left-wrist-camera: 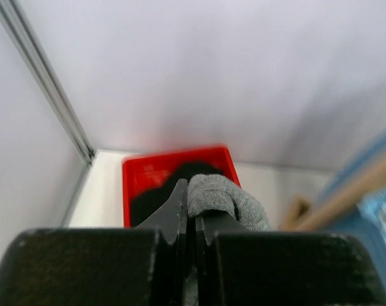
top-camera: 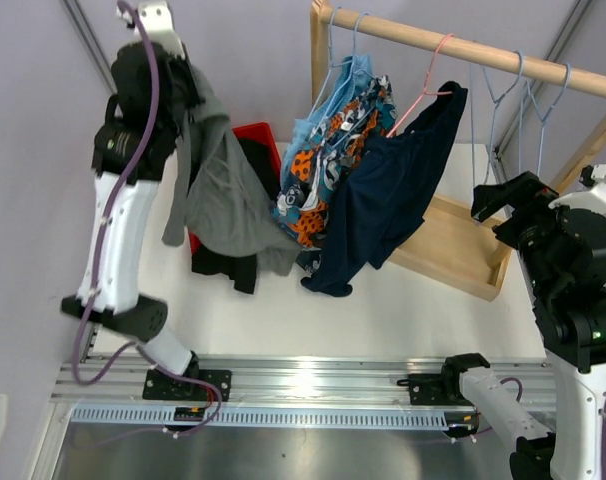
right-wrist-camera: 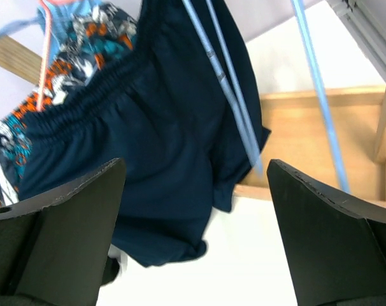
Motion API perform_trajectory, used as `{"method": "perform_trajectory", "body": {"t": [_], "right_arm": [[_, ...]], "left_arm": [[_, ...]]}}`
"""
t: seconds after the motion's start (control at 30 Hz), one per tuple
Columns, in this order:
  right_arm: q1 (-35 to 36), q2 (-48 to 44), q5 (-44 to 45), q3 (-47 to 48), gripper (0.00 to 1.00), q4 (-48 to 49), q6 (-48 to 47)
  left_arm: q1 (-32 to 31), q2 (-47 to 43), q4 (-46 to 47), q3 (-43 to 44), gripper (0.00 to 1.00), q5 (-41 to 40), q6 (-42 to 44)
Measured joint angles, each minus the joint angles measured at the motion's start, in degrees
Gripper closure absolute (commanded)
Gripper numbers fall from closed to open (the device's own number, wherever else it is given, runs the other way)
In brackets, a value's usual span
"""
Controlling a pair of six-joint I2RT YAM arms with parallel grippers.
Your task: Remove the shorts from the hanger
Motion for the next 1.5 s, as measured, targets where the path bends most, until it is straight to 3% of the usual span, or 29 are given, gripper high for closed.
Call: {"method": "perform_trajectory", "body": {"t": [0.07,0.1,0.13,0.17,0.37,0.47,0.63,0.97,1.07,1.27,1.5], "right_arm": [[0.0,-1.2,-0.4,-1.1,0.01,-0.6,0.0],[0.0,-1.8,-0.6,-1.4,0.01,-0.9,0.0],[0.0,-2.6,-0.8,-1.5,0.01,-1.1,0.0],[0.0,-3.1,-0.9,-1.5,0.01,-1.3,0.0],[0.0,-7.4,-3.3,0.5,0.01,-1.1,-0.5],[0.0,-7.6,-7.8,2.2,0.01,1.3,-1.1],[-0.1,-4.3,-18.1,5.6,0.01,6.3,-1.2],[0.9,14.0,-25.9,12.0,0.03,16.2,-0.5],[2.4,19.0,-25.0,12.5,0.03,17.7,-0.5],[4.7,23.8,-23.0,12.5,0.06,20.3,-0.5],[6.8,28.2,-20.0,12.0,0.12,25.4,-0.4]], "left_arm": [[2.9,6.7,0.6,7.1,0.94,1.1,-0.1],[4.2,9.7,1.6,9.0,0.8,1.6,-0.2],[5.4,12.4,2.6,9.7,0.3,1.8,-0.1],[6.4,14.8,3.3,9.6,0.01,2.1,-0.2],[9.3,27.6,2.7,7.9,0.01,4.9,-3.7],[9.3,27.5,1.3,1.9,0.01,5.7,-5.2],[8.0,13.3,2.8,-18.5,0.01,5.7,-6.3],[-0.8,-35.3,11.8,-53.6,0.01,5.7,-7.3],[-0.8,-41.2,12.2,-61.5,0.01,5.7,-7.8],[-0.9,-43.4,11.6,-72.9,0.01,7.2,-8.2],[-1.0,-47.5,12.1,-77.5,0.01,7.6,-8.2]]}}
